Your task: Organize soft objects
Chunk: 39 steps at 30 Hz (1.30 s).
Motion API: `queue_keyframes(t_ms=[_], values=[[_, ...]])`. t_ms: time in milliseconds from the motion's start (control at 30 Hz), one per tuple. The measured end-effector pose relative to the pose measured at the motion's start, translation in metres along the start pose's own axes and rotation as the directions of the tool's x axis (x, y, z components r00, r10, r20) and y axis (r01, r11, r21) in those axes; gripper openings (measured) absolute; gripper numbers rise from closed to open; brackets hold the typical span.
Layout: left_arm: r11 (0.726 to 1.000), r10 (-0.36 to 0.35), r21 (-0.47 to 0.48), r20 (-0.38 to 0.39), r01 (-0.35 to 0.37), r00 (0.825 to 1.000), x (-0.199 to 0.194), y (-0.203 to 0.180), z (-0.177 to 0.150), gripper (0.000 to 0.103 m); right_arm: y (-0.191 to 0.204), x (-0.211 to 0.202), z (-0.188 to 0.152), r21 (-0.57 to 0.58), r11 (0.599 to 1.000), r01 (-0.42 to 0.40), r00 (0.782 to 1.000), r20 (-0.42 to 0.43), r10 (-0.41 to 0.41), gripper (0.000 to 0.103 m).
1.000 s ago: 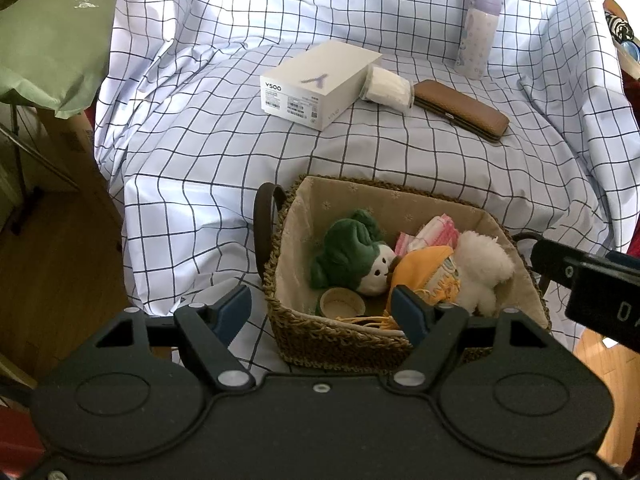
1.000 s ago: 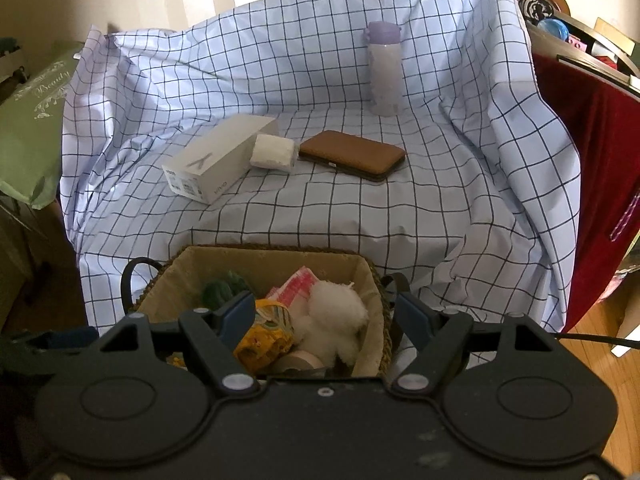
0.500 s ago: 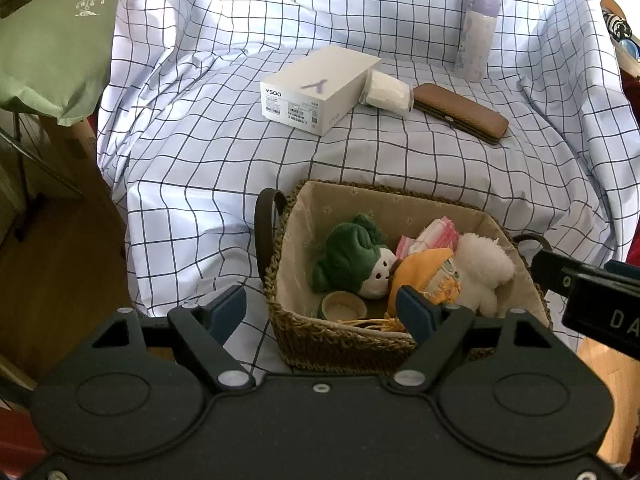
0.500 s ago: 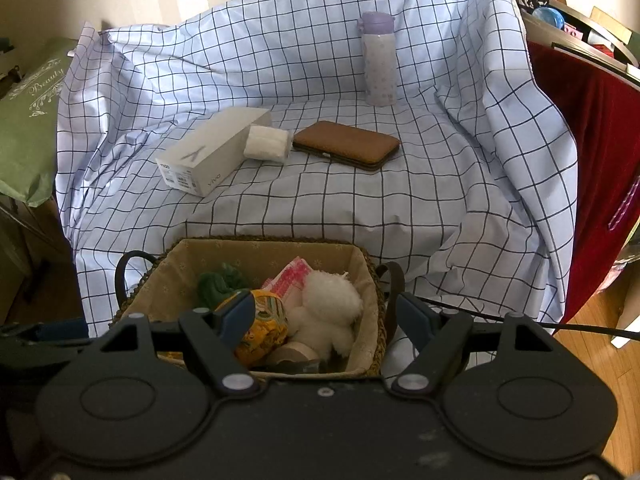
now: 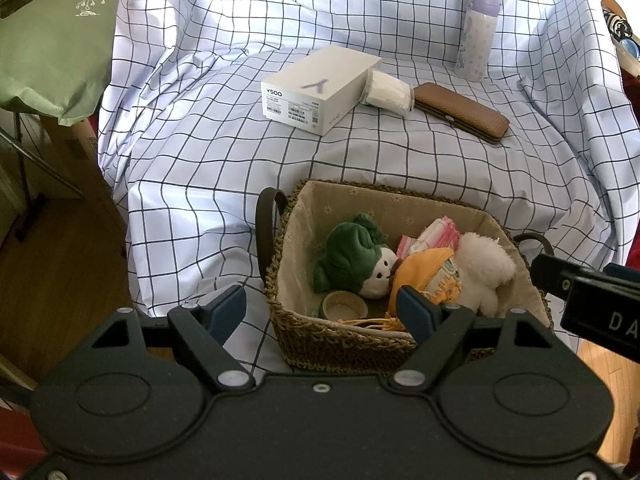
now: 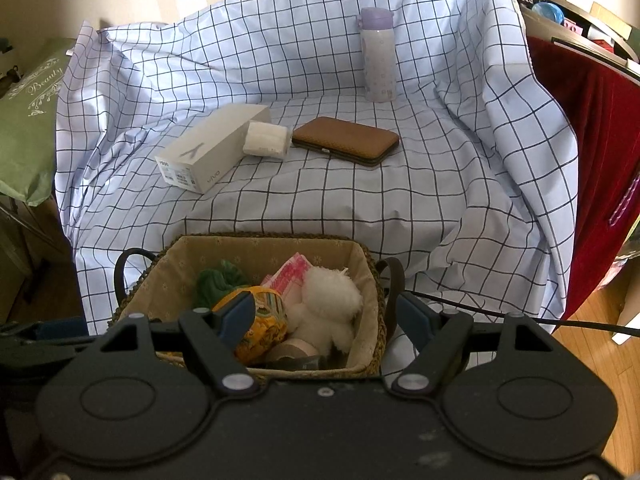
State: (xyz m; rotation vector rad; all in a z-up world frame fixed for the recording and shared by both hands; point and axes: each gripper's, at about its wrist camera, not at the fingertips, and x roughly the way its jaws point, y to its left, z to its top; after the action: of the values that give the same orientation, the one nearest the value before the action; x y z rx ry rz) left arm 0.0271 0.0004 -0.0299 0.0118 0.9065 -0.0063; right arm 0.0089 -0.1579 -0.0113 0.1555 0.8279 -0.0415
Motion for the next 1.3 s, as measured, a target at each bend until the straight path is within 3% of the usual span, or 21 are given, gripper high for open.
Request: queue_keyframes(t_ms=[1300], values=[[0.999,0.023,0.029,0.03,-0.024,0.999,-0.0059,-0.0037,0.004,0.083,-0.0095,0.0038,0.0028,0.022,1.0,0.004,1.0,-0.018,-0.004,0.082]])
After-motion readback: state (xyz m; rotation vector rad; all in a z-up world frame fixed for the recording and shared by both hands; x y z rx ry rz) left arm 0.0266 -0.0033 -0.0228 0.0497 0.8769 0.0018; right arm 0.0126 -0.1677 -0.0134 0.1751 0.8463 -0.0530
